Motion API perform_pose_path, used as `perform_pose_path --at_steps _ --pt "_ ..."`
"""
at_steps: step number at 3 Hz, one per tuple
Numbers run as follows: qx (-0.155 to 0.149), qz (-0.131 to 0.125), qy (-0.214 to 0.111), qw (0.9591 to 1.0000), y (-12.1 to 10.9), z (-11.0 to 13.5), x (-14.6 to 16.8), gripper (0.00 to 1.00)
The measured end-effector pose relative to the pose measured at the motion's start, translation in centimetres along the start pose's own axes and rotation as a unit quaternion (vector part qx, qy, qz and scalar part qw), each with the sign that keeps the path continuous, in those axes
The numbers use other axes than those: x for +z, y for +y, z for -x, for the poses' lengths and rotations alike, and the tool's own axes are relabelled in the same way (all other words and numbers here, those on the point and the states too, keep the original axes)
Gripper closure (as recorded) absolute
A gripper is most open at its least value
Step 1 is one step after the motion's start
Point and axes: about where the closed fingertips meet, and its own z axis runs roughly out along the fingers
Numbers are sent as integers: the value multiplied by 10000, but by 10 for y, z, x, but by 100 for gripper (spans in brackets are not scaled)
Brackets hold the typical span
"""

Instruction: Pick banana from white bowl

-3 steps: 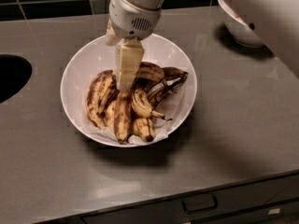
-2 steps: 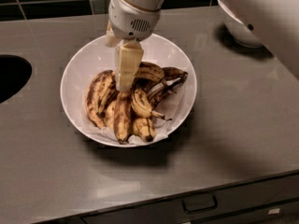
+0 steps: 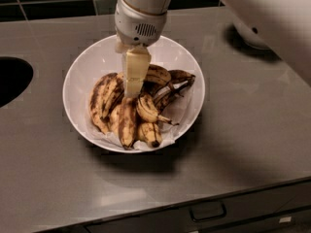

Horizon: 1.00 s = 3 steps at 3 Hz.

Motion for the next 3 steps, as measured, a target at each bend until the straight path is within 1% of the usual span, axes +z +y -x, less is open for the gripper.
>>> perform_pose_path --at_steps 1,2,3 --pt "79 26 102 9999 2 -4 2 20" --pt "97 48 137 9998 -2 -6 5 20" --pt "45 50 26 10000 -9 -4 8 21"
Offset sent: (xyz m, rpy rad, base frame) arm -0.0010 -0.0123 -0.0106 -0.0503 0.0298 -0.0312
